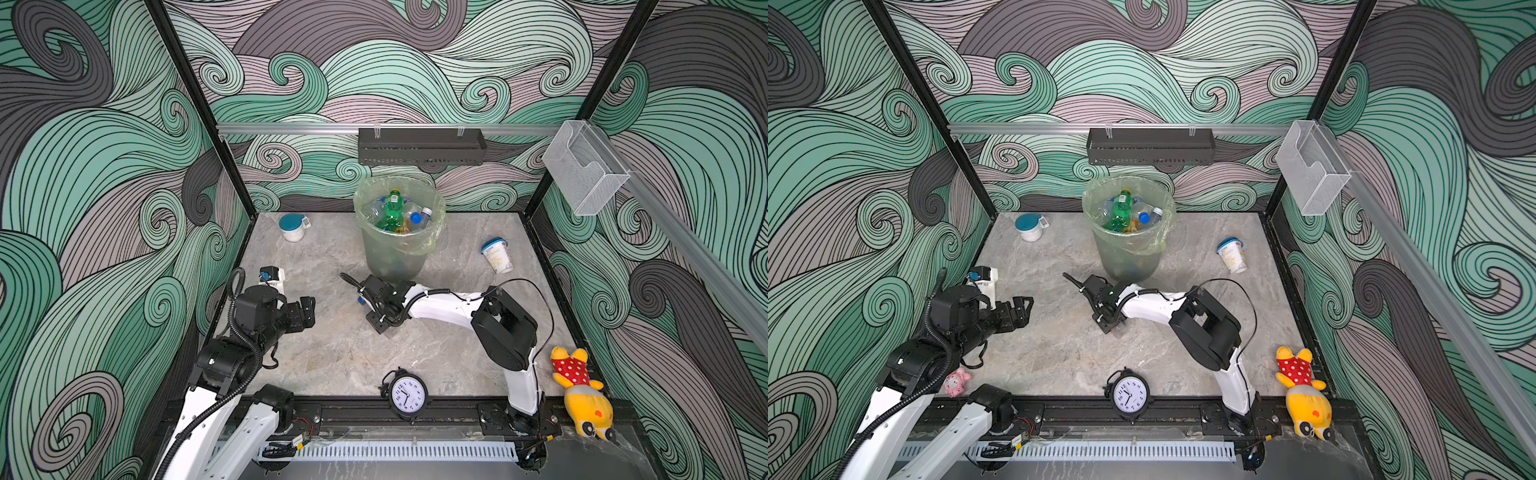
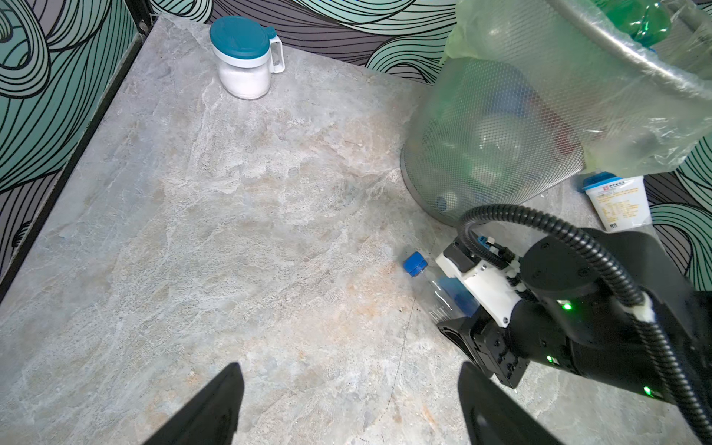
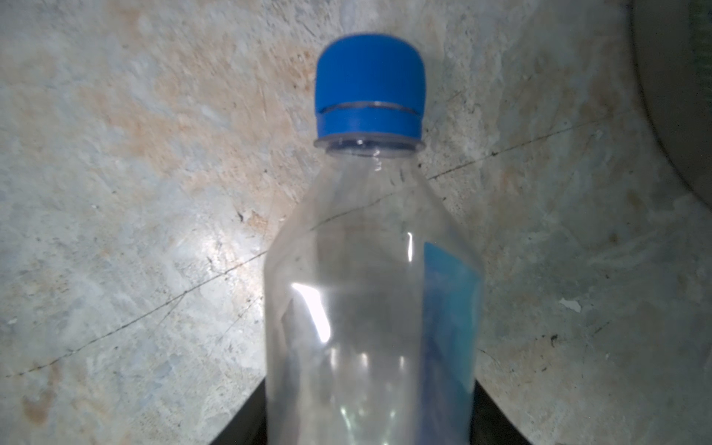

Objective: Throw the plastic bottles in the bin
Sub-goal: 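Grasp the clear Fiji bottle beside the bin with the right gripper, then lift the Fiji bottle with the right gripper and carry it over the bin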

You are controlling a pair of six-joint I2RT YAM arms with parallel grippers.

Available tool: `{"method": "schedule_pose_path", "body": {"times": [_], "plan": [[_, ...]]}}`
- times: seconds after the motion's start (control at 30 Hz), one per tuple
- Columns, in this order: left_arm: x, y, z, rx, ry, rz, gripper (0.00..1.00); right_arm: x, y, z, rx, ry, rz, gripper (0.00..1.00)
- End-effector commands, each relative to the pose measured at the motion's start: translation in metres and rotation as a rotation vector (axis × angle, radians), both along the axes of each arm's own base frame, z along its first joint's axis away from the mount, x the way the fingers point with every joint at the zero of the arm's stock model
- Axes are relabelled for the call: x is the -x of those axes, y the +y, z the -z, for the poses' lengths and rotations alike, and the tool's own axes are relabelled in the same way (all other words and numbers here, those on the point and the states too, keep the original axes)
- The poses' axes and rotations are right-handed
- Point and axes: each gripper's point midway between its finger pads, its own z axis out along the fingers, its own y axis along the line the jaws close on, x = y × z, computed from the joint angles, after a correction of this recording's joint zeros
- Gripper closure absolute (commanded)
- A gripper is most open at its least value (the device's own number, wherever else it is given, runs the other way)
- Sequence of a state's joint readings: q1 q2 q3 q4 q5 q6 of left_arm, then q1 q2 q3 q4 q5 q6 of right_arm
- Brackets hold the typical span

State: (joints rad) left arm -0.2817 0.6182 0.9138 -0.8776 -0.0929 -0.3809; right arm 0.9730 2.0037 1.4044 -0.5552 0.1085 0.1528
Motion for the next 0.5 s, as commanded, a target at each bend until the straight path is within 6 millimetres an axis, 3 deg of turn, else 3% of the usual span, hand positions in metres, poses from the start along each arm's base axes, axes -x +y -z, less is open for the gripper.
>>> {"method": "schedule_pose_path", "body": {"times": [0.0,0.27,0.47], "plan": [[-0.001,-0.002,0.001,-0.001,0.005,0.013,0.12,-0.005,0.000,-0.038,-0.060,-0.063,-0.003,0.45],[-0.007,-0.004,-0.002,-0.001,0.002,0.017,0.12,0.004,-0.003,-0.109,-0.217,-0.143,-0.025,0.51],[-0.013,-0.005,0.001,-0.008,-0.003,0.019,0.12,0.008,-0.023,-0.164,-0.300,-0.251,-0.008,0.51]]}}
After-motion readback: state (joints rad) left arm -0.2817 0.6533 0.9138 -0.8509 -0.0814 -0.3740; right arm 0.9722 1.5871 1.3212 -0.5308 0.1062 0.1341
